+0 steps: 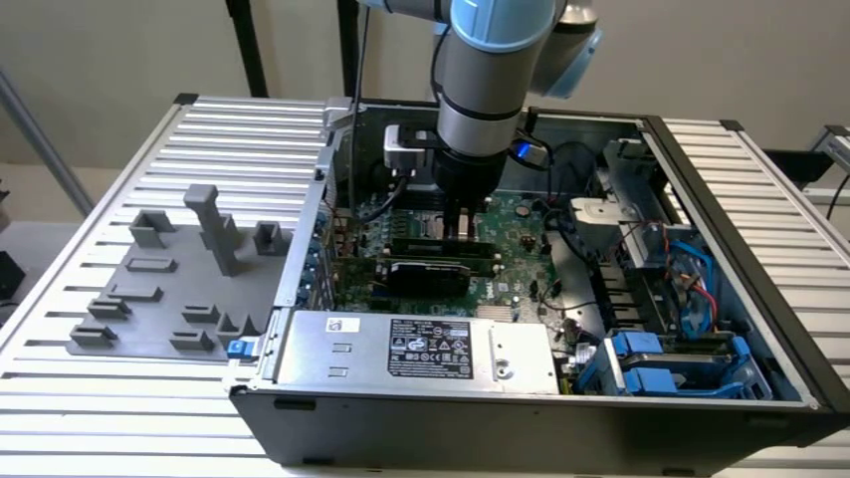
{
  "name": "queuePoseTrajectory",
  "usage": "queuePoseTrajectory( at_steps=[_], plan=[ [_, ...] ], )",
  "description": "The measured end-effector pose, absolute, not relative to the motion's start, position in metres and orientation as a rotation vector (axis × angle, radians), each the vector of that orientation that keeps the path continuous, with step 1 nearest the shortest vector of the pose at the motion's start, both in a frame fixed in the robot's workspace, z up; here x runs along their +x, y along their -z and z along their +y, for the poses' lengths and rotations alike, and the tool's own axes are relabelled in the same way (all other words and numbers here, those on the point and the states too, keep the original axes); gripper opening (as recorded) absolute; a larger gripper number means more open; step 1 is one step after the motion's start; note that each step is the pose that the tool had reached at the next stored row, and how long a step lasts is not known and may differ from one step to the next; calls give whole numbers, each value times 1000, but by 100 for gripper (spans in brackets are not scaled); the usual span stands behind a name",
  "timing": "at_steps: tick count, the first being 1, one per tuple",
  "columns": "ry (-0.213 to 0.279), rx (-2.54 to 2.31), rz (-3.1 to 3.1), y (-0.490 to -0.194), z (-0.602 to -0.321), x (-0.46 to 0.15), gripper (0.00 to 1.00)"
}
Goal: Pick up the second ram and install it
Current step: 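Insert the second ram into the second slot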
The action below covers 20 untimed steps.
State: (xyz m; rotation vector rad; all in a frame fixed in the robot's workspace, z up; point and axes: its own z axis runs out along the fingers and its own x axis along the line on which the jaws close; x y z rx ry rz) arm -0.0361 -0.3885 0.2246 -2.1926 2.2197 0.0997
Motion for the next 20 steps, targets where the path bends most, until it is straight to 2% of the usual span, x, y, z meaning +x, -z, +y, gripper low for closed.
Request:
queuePoseTrajectory(
  at_steps=[20],
  plan=[
    [-93, -2197, 2221, -223, -387, -37, 14]
  ],
)
